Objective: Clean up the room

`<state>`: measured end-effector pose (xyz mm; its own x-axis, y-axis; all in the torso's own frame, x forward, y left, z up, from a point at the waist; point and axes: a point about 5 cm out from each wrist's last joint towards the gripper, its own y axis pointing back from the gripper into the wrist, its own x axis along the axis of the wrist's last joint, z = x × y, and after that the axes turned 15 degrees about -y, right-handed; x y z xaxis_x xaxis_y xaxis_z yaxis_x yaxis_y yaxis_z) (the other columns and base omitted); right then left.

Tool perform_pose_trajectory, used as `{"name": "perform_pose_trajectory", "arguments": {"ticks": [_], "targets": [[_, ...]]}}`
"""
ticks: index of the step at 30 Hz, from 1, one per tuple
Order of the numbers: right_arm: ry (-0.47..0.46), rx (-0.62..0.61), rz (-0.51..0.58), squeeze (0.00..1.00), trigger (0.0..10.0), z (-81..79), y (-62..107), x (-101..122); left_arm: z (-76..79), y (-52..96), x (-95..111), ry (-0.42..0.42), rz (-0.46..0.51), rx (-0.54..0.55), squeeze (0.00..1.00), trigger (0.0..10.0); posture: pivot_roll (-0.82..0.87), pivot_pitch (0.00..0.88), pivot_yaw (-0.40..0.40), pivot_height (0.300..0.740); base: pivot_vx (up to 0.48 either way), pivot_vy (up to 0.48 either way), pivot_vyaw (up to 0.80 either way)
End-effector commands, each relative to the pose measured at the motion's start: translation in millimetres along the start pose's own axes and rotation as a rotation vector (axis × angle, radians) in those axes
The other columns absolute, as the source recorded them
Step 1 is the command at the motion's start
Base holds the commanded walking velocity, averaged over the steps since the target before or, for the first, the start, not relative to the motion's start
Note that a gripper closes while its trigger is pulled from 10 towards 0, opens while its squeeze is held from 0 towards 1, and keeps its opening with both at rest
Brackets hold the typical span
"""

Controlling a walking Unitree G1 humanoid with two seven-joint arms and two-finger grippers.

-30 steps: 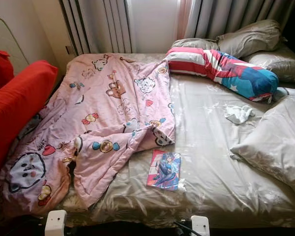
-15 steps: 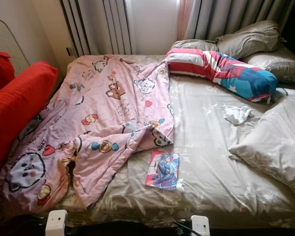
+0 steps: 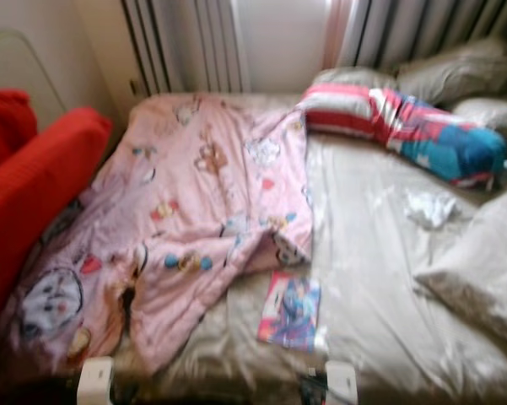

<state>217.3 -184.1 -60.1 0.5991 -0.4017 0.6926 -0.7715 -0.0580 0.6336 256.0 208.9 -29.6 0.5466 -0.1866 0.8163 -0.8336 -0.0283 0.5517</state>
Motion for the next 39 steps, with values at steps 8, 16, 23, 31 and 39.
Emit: {"name": "perform_pose_trajectory", "arguments": {"ticks": [8, 16, 23, 31, 39], "targets": [[-0.016, 0.05, 0.034, 0.0, 10.0, -15.5, -4.6, 5.0, -10.1, 6.8, -15.5, 0.009, -0.039, 0.028, 0.0, 10.0, 0.01, 0.177, 0.024, 0.74, 0.129, 0.0, 0.0], [-0.037, 0.048, 0.151, 0.0, 10.0, -20.1, -8.6, 28.2, -10.7, -1.3, 15.9, 0.008, 0.099, 0.02, 0.0, 10.0, 0.01, 0.184, 0.019, 0.74, 0.0, 0.0, 0.0], [-0.073, 0.007, 0.294, 0.0, 10.0, -15.5, -6.6, 48.1, -13.1, -2.6, 39.2, 0.007, 0.233, 0.021, 0.0, 10.0, 0.01, 0.192, 0.021, 0.74, 0.0, 0.0, 0.0], [-0.012, 0.043, 0.379, 0.0, 10.0, -20.8, -5.3, 63.8, -13.7, 0.8, 45.6, 0.005, 0.305, 0.023, 0.0, 10.0, 0.0, 0.194, 0.024, 0.74, 0.0, 0.0, 0.0], [0.026, 0.072, 0.359, 0.0, 10.0, -26.1, -7.3, 64.9, -14.3, 2.5, 46.7, -0.003, 0.324, 0.022, 0.0, 10.0, -0.01, 0.182, 0.026, 0.71, 0.0, 0.0, 0.0]]}}
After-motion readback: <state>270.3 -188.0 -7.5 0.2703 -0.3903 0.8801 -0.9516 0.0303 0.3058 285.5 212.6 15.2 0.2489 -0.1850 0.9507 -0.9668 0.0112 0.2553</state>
